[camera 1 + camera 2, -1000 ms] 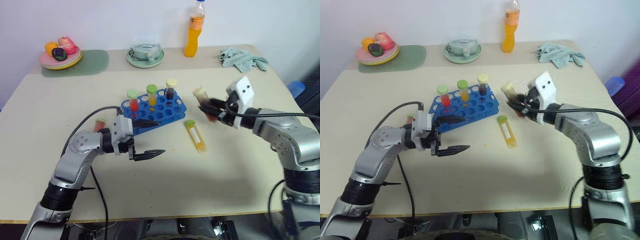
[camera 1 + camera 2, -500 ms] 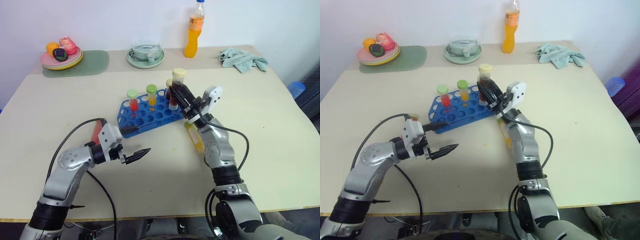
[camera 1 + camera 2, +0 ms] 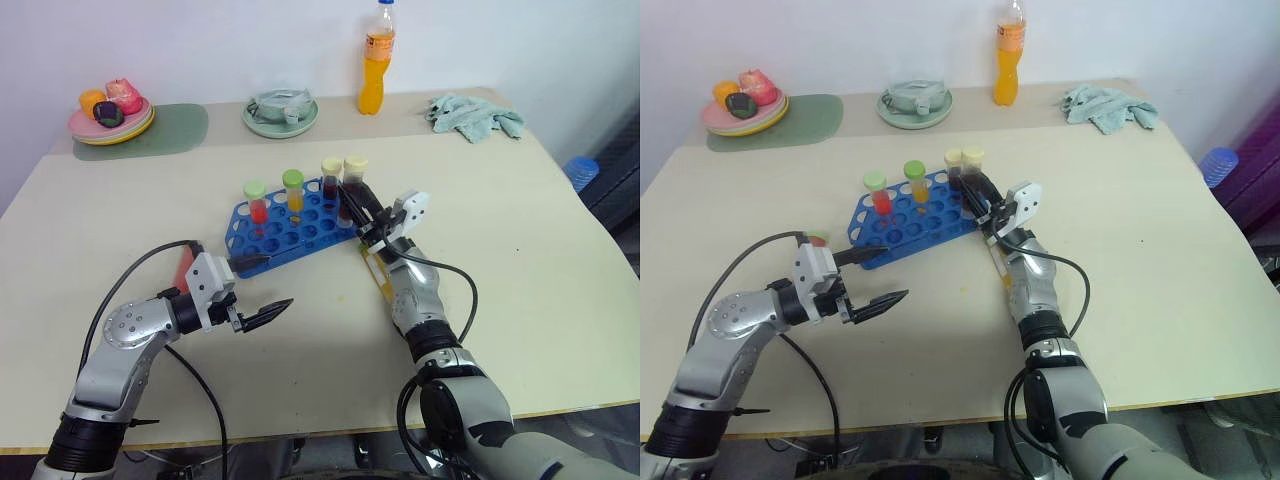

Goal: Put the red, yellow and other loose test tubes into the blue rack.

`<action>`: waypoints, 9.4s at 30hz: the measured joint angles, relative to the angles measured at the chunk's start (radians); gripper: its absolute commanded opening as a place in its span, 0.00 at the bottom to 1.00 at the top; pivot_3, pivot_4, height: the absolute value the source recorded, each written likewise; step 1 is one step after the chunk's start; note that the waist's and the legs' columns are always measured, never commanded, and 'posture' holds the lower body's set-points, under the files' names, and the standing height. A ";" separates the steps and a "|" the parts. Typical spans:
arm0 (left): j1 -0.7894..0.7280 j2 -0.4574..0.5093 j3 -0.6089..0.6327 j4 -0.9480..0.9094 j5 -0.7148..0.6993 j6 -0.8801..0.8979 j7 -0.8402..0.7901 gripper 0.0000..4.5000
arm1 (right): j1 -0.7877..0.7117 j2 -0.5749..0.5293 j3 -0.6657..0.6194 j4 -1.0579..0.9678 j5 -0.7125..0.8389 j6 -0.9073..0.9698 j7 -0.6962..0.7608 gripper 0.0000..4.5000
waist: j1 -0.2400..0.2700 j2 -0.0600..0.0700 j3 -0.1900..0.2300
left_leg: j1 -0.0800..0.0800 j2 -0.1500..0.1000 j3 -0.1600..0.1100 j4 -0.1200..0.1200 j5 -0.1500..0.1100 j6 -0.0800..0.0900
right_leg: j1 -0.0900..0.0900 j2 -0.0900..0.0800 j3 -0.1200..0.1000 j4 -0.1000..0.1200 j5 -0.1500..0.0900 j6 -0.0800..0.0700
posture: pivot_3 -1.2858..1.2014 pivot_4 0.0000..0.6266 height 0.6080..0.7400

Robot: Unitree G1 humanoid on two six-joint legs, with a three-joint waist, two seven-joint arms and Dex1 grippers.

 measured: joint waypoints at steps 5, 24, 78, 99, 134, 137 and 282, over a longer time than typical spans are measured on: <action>0.012 0.018 0.003 0.001 0.002 -0.016 -0.010 1.00 | -0.048 -0.008 -0.019 0.095 -0.014 -0.052 0.001 0.24 | -0.001 0.000 0.000 | 0.000 0.000 0.000 0.000 0.000 0.000 | 0.000 0.000 0.000 0.000 0.000 0.000 | 0.52 0.24 1.00; 0.021 0.019 0.005 -0.018 -0.003 0.004 0.019 1.00 | -0.091 -0.024 -0.037 0.240 -0.104 -0.204 -0.007 0.73 | -0.002 0.000 -0.001 | 0.006 0.000 0.000 0.000 0.000 0.000 | 0.003 0.000 0.000 0.000 0.000 0.000 | 0.52 0.24 1.00; 0.070 0.040 0.076 -0.135 -0.108 0.116 0.024 1.00 | 0.021 -0.506 0.121 -1.106 0.112 2.035 -0.246 0.99 | 0.007 0.000 0.000 | -0.014 0.001 0.000 0.003 -0.001 0.002 | -0.011 -0.001 -0.001 -0.001 -0.002 -0.004 | 0.52 0.24 1.00; 0.100 0.039 0.079 -0.214 -0.111 0.165 0.083 1.00 | 0.006 -0.488 0.243 -0.919 0.068 1.876 -0.278 0.99 | 0.003 -0.002 -0.002 | -0.013 0.001 0.000 0.005 0.000 0.001 | -0.010 -0.001 -0.001 -0.001 -0.002 -0.007 | 0.52 0.24 1.00; 0.127 -0.057 0.267 0.003 -0.187 0.076 0.097 1.00 | 0.133 -0.036 0.160 -0.750 0.089 0.631 0.066 0.18 | 0.007 -0.002 -0.001 | -0.012 0.001 0.000 0.003 0.001 0.000 | -0.013 0.000 -0.001 0.001 0.000 -0.003 | 0.52 0.24 1.00; 0.128 -0.060 0.291 0.022 -0.186 0.039 0.099 1.00 | 0.114 0.031 0.168 -0.622 0.050 0.487 0.060 0.18 | 0.007 -0.002 -0.001 | -0.010 0.001 0.000 0.003 0.001 -0.001 | -0.013 0.000 -0.001 0.001 0.000 -0.003 | 0.52 0.24 1.00; -0.691 -0.135 0.427 0.410 -0.587 1.466 1.636 0.17 | 0.185 -0.661 0.119 -1.048 0.210 0.874 0.348 1.00 | 0.031 -0.007 0.000 | -0.001 0.001 -0.002 0.005 -0.002 -0.005 | 0.001 0.000 -0.003 0.001 -0.001 -0.001 | 0.52 0.24 1.00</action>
